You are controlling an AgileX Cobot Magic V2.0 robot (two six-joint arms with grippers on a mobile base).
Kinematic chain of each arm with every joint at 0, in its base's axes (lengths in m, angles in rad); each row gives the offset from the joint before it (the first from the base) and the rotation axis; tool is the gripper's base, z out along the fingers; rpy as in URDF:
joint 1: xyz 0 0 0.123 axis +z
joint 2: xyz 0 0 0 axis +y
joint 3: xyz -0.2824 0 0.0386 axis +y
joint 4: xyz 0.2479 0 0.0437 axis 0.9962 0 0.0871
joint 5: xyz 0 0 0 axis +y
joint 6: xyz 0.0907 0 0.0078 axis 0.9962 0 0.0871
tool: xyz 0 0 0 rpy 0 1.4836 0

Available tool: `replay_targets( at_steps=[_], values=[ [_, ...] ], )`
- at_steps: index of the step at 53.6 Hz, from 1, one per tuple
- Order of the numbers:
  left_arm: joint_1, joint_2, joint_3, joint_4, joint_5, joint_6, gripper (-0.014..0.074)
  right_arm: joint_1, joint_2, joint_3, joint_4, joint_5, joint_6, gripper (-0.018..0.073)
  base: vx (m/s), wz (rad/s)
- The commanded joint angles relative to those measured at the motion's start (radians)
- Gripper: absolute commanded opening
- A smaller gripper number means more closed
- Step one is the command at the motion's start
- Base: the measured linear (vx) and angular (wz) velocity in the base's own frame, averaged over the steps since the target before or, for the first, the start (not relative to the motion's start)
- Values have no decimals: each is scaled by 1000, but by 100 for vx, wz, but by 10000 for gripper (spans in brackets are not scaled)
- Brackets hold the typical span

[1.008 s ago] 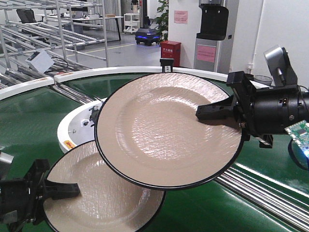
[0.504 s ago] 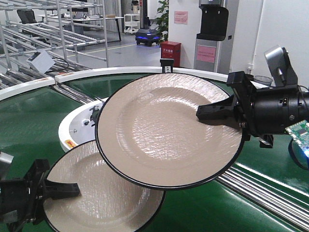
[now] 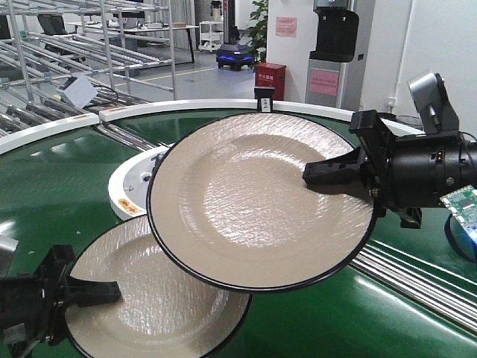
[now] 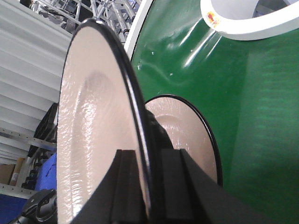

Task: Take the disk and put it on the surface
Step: 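Hold both plates upright while the base drives to the steel table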

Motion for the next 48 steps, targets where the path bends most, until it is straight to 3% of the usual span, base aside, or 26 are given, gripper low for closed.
replay_targets(
  at_steps=[1,26,48],
  values=[
    [-6,-37,-29,-119,65,-13,-1,-4,-36,-39,116,-38,7,-8,-21,-5],
    [-6,-37,-29,-118,65,-12,-1,-4,-36,-39,116,-38,7,-8,-25,-16],
    [-6,-37,-29,-118,65,-12,-1,-4,-36,-39,116,-38,7,-8,-24,-37]
  ],
)
